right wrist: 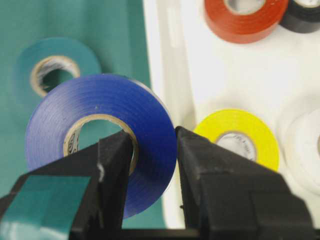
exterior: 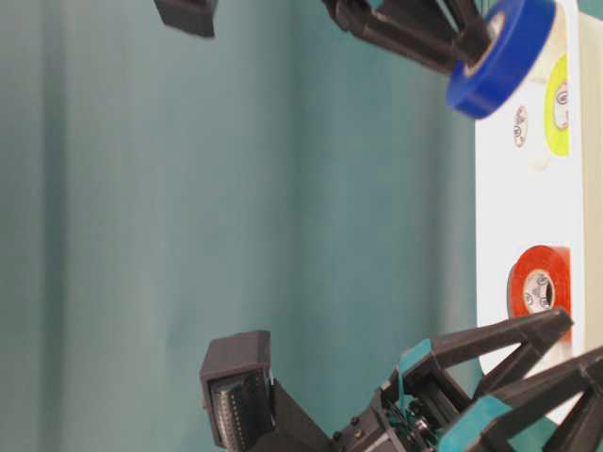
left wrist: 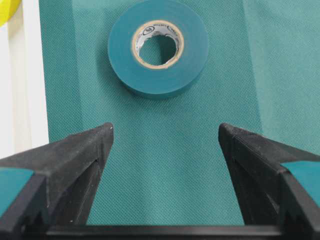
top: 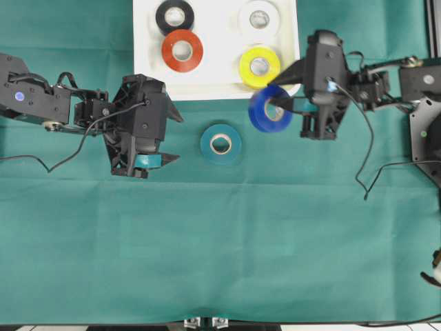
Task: Put the tape alternately from left to right into the white case.
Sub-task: 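Lift the blue roll and carry it into the tray's top middle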
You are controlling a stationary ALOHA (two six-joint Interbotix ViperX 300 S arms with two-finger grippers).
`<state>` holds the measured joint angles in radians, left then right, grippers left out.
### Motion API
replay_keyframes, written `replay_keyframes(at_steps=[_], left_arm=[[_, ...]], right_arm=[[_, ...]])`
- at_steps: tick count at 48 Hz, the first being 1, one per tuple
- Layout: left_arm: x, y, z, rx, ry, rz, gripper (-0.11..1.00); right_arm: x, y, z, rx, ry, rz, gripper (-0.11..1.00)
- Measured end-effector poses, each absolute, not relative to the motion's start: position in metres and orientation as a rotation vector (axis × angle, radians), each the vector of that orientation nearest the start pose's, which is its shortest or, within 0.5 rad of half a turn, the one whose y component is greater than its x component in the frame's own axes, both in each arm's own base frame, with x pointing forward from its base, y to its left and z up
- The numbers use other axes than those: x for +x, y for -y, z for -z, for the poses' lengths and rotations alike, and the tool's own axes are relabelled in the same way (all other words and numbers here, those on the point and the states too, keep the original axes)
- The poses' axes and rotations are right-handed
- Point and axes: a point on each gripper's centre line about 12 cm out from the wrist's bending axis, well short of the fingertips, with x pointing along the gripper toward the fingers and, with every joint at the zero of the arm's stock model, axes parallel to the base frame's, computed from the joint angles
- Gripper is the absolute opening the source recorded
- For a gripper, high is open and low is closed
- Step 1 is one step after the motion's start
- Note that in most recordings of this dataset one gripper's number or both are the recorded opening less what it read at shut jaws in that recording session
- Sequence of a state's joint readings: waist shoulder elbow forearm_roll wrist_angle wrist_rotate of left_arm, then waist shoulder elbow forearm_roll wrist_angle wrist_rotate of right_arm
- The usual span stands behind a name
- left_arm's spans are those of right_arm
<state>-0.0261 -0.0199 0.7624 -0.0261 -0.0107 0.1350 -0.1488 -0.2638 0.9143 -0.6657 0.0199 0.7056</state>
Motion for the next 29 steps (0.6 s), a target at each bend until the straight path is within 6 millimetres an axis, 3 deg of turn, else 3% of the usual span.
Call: replay_keyframes(at_steps=[29], left_arm=[[0.362, 0.009, -0.146, 0.115, -0.730, 0.065, 0.83]], right_arm=[[0.363, 0.131, -0.161, 0.057, -0.701, 0.319, 0.27]])
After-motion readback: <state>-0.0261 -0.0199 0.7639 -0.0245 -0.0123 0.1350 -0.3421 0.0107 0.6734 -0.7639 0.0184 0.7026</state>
